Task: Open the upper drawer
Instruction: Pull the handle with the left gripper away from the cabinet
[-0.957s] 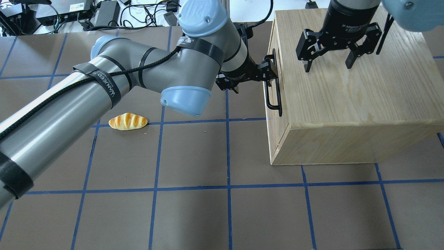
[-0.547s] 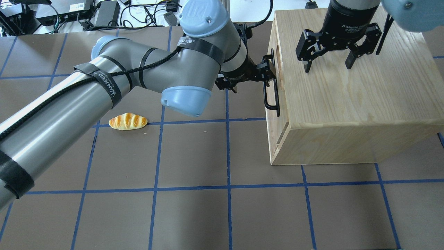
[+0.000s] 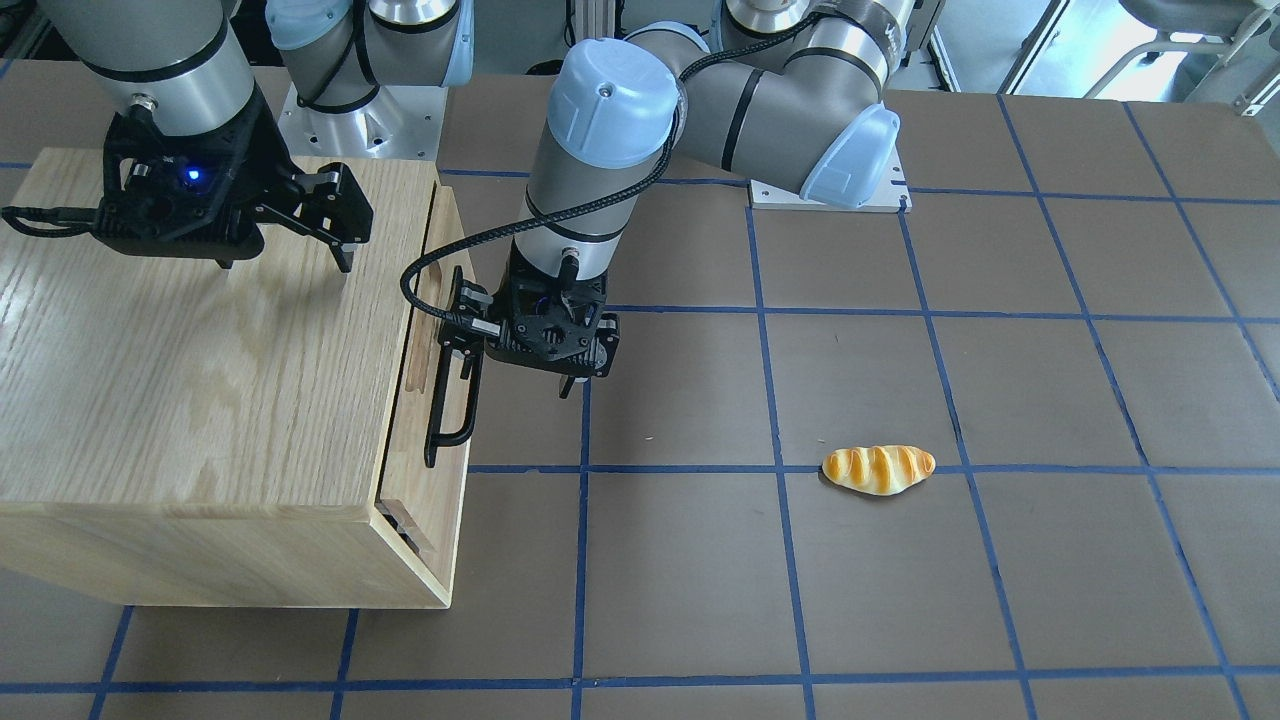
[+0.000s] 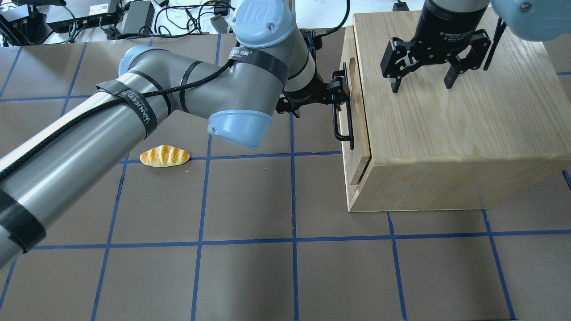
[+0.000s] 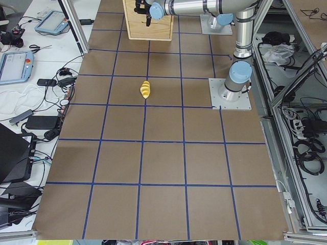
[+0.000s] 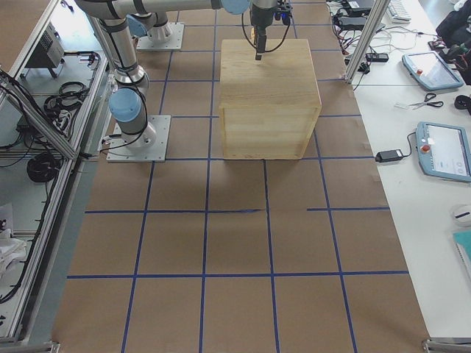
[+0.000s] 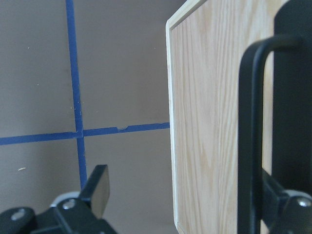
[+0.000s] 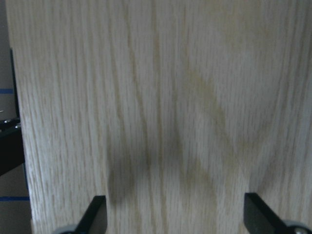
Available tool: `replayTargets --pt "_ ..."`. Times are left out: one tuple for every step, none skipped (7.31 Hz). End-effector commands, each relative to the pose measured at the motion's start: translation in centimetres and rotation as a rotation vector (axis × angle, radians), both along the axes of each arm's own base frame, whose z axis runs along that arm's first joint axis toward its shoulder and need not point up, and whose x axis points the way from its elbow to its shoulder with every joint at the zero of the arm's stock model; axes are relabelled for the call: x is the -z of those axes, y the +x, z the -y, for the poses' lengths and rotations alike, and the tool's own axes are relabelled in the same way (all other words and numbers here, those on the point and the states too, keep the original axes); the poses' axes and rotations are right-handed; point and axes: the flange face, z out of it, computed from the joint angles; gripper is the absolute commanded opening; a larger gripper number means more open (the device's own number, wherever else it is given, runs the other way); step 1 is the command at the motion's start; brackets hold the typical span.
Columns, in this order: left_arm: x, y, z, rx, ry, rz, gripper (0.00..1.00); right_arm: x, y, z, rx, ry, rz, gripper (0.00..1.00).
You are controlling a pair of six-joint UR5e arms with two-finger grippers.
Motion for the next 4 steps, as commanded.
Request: replayTargets --pt "-0.33 0.16 0.18 -0.001 -0.006 0.007 1.00 -0.06 0.02 0.00 0.000 -0.001 0.000 1.00" --pt "-0.50 0.27 0.17 -0.003 -0.007 0.006 1.00 0.02 0.02 -0.01 0.000 0.000 0.000 1.00" --pt "-0.60 0.38 0.21 -0.005 -0.009 0.007 1.00 -0.06 0.02 0.00 -0.002 -0.001 0.000 1.00" --pt "-0.41 0.35 0.27 0.003 -0.009 0.010 1.00 0.02 0.02 -0.01 0.000 0.000 0.000 1.00"
